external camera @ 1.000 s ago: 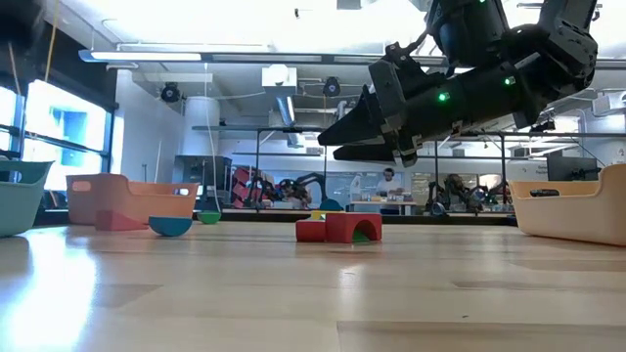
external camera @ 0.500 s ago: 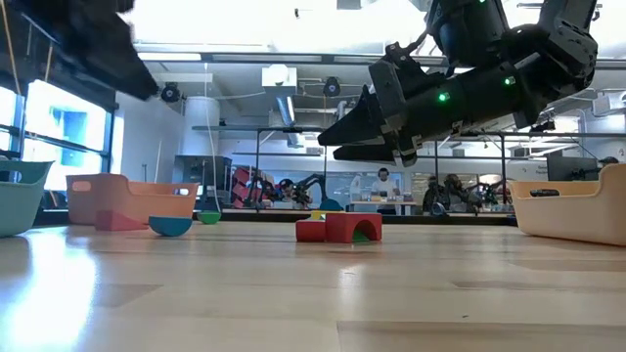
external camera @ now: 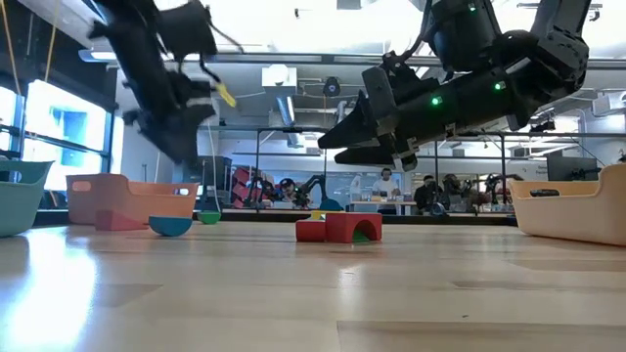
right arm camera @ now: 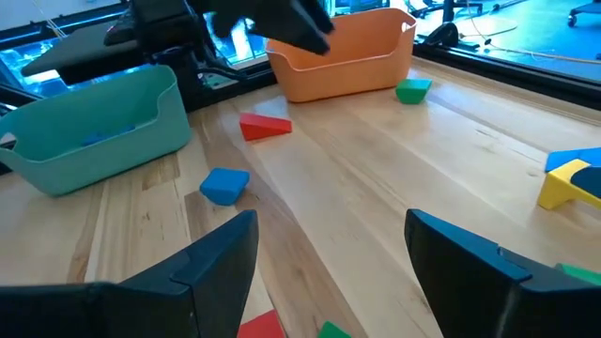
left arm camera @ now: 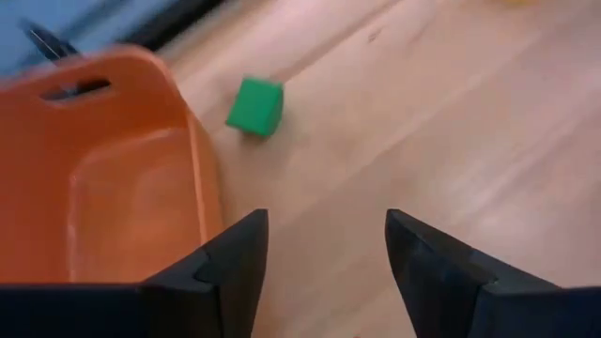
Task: Sort blocks by size
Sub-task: Put the red triangle block into the orange bin
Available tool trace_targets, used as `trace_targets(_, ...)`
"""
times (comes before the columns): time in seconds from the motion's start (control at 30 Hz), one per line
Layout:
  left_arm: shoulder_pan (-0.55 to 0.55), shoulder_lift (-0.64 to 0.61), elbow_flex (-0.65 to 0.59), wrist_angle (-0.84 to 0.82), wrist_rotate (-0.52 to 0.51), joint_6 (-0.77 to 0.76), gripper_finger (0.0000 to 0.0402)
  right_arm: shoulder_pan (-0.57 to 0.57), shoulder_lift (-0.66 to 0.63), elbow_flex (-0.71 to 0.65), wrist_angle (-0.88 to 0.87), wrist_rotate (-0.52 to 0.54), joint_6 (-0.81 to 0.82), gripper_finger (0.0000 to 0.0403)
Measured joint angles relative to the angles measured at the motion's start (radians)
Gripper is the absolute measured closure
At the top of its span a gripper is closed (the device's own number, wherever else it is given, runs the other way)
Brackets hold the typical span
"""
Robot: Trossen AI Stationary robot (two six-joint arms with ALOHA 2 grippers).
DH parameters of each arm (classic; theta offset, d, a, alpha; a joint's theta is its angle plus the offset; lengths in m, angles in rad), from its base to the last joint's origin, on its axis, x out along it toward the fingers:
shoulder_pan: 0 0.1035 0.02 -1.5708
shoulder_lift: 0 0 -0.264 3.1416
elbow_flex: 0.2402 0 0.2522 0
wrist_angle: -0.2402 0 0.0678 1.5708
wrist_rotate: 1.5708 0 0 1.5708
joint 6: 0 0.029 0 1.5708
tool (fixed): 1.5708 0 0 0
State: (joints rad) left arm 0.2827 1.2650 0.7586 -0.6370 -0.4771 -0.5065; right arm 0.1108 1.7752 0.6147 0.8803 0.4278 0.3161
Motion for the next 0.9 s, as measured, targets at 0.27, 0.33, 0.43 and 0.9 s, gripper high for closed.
trace_targets(0.27, 0.239, 0.208, 0.0, 0.094, 0.126, 0.159, 0.0201, 0.0, 0.0, 0.0, 0.0, 0.0, -0.001, 0.0137)
trace_targets(0.33, 0.268, 0.242, 0.002, 0.116, 0.109, 0.178, 0.0205, 0.0, 0.0, 0.0, -0.001, 0.0, -0.001, 0.0137)
trace_targets(0.43, 0.303, 0.273, 0.003, 0.139, 0.078, 0.208, 0.0208, 0.0, 0.0, 0.0, -0.004, 0.0, 0.0, 0.0137)
trace_targets(0.9, 0.287, 0.149, 0.06, 0.074, -0.017, 0.247, 0.021, 0.0, 0.0, 0.0, -0.021, 0.0, 0.02, 0.0137)
